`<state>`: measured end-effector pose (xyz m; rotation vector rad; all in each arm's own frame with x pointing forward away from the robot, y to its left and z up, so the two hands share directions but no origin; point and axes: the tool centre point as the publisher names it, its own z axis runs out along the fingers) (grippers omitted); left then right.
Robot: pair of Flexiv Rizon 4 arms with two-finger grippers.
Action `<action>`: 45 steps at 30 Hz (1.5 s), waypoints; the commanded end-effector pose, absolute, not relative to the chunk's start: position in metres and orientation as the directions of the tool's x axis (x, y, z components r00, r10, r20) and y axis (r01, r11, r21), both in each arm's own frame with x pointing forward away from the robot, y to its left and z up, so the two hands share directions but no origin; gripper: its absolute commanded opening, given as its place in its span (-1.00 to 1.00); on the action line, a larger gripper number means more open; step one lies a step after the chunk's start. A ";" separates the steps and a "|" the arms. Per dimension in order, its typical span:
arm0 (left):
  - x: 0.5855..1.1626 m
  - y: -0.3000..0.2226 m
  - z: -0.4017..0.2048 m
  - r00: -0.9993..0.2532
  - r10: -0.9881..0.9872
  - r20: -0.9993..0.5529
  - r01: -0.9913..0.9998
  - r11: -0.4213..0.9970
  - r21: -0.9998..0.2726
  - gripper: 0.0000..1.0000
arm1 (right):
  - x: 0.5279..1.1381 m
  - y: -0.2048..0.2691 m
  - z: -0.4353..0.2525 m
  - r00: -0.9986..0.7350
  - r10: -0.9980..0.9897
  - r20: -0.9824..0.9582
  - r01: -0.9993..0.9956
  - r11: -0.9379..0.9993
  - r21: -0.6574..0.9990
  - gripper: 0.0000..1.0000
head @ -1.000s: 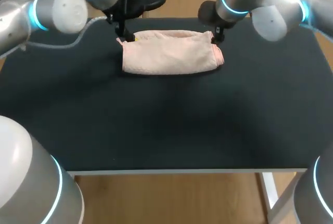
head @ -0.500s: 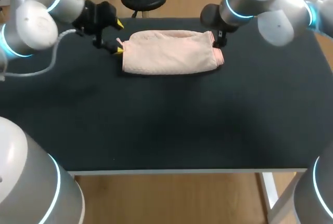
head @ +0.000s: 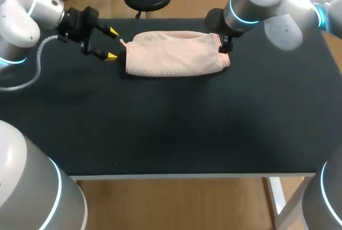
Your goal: Fold the towel
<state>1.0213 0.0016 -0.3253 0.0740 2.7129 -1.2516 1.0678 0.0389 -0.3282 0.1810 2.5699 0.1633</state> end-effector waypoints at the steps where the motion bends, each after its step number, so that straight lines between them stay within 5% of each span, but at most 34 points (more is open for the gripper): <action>1: 1.016 0.004 -0.328 -0.984 -0.028 -0.178 0.126 0.598 -0.792 1.00 | 1.060 0.040 -0.321 -0.849 0.102 -0.519 0.042 0.991 0.126 1.00; 26: 1.015 0.004 -0.327 -0.984 -0.020 -0.179 0.131 0.606 -0.784 1.00 | 1.057 0.040 -0.318 -0.851 0.046 -0.522 -0.007 0.995 0.100 1.00; 37: 1.015 0.004 -0.327 -0.984 -0.020 -0.179 0.131 0.606 -0.784 1.00 | 1.065 0.017 -0.316 -0.665 0.530 -0.527 0.258 0.825 0.504 1.00; 45: 1.015 0.004 -0.327 -0.984 -0.020 -0.179 0.131 0.606 -0.784 1.00 | 1.067 0.016 -0.311 -0.449 0.886 -0.111 0.623 0.400 0.672 1.00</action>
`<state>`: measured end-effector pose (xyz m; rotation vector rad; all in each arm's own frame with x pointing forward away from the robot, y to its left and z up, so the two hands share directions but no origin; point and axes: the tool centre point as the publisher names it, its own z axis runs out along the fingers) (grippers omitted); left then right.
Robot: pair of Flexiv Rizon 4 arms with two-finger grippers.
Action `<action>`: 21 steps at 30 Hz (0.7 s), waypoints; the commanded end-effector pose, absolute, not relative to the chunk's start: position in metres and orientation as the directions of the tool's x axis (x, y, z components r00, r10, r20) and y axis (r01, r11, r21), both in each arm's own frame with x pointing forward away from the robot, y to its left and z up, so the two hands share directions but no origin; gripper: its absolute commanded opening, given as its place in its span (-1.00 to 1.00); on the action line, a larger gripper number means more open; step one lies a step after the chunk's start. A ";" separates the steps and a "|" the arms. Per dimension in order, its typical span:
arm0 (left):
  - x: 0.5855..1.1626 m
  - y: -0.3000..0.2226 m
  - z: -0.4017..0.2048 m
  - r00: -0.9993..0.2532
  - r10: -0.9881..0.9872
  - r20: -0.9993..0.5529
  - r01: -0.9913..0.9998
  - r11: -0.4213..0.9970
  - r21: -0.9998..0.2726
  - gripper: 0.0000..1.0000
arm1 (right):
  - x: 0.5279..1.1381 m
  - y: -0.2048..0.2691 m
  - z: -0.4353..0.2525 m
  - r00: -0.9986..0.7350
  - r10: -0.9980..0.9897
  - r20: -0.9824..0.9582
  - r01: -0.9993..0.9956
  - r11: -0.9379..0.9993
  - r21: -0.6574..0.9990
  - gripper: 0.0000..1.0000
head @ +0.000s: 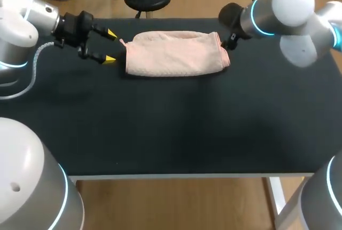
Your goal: Fold the towel
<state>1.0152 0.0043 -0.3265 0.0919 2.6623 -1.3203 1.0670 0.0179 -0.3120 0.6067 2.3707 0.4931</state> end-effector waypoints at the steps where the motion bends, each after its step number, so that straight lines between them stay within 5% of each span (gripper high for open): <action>1: 1.015 0.004 -0.327 -0.984 -0.020 -0.179 0.131 0.606 -0.784 1.00 | 1.067 0.017 -0.311 -0.418 0.907 -0.055 0.644 0.339 0.686 1.00; 21: 1.015 0.004 -0.327 -0.984 -0.020 -0.179 0.131 0.606 -0.784 1.00 | 1.081 0.014 -0.354 -0.087 0.889 0.450 0.913 -0.110 0.393 1.00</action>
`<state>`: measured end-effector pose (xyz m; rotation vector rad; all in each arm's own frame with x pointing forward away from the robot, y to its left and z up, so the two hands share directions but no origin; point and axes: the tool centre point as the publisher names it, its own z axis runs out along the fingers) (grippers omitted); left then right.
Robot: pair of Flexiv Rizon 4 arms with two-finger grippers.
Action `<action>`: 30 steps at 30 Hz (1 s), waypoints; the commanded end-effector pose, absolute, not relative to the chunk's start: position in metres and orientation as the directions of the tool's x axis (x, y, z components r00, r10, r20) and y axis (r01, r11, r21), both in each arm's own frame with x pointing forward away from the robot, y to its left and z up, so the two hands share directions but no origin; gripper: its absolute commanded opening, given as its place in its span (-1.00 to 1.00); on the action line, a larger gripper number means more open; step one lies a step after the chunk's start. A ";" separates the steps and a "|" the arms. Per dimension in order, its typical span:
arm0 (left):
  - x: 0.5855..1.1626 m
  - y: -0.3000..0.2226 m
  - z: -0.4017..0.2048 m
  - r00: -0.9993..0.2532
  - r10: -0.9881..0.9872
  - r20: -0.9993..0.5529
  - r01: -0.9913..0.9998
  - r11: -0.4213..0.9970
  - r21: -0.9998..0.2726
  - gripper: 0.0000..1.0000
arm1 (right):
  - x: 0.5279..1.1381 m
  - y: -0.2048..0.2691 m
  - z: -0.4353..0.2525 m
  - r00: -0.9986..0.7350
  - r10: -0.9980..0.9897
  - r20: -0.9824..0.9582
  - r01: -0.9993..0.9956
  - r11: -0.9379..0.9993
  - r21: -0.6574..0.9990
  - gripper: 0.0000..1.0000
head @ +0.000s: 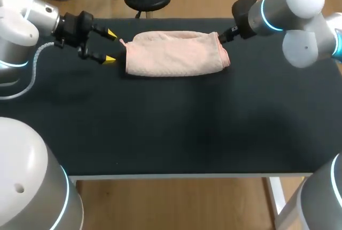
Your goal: Fold the towel
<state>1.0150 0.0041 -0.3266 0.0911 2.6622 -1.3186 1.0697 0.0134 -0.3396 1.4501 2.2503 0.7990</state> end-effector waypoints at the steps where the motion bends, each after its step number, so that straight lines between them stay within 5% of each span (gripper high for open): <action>1: 1.015 0.004 -0.327 -0.984 -0.020 -0.179 0.131 0.606 -0.784 1.00 | 1.081 0.013 -0.358 -0.077 0.883 0.463 0.918 -0.118 0.378 1.00; 30: 1.015 0.004 -0.327 -0.984 -0.020 -0.179 0.131 0.606 -0.784 1.00 | 1.075 0.034 -0.408 -0.200 0.858 0.473 0.948 0.047 0.316 1.00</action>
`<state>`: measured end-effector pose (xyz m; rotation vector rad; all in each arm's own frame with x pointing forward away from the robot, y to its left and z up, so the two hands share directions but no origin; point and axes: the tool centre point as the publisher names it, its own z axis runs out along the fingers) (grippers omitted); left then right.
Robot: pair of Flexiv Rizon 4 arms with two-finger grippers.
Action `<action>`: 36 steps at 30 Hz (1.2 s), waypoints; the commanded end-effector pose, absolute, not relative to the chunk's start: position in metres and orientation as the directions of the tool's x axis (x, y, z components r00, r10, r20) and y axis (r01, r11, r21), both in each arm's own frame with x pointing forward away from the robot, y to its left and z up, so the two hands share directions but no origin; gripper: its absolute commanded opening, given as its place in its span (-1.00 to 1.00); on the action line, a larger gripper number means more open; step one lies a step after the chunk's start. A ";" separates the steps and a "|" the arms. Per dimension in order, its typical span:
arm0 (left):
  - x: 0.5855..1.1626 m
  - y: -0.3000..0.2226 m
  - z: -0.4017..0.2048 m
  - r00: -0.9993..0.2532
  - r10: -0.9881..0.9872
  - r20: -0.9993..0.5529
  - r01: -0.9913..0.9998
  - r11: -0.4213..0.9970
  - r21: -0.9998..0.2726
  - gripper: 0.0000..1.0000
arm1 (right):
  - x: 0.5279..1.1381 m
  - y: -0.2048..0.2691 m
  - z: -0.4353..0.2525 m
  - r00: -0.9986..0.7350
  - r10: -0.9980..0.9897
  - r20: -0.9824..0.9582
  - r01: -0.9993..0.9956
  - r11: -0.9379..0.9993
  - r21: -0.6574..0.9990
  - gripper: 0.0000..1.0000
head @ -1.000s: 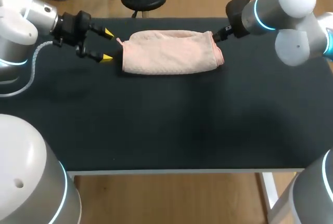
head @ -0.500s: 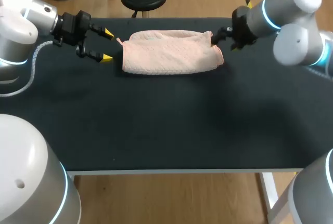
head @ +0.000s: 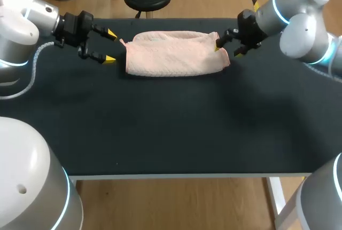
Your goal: Fold the towel
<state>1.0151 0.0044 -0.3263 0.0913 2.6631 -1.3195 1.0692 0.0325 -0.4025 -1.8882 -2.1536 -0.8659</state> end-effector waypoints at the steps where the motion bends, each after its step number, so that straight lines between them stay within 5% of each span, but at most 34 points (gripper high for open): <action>1: 1.015 0.004 -0.327 -0.984 -0.020 -0.179 0.131 0.606 -0.784 1.00 | 1.076 0.035 -0.410 -0.200 0.858 0.474 0.948 0.047 0.315 1.00; 36: 1.015 0.004 -0.327 -0.984 -0.020 -0.179 0.131 0.606 -0.784 1.00 | 1.092 0.041 -0.421 -0.185 0.756 0.628 0.964 0.015 0.266 1.00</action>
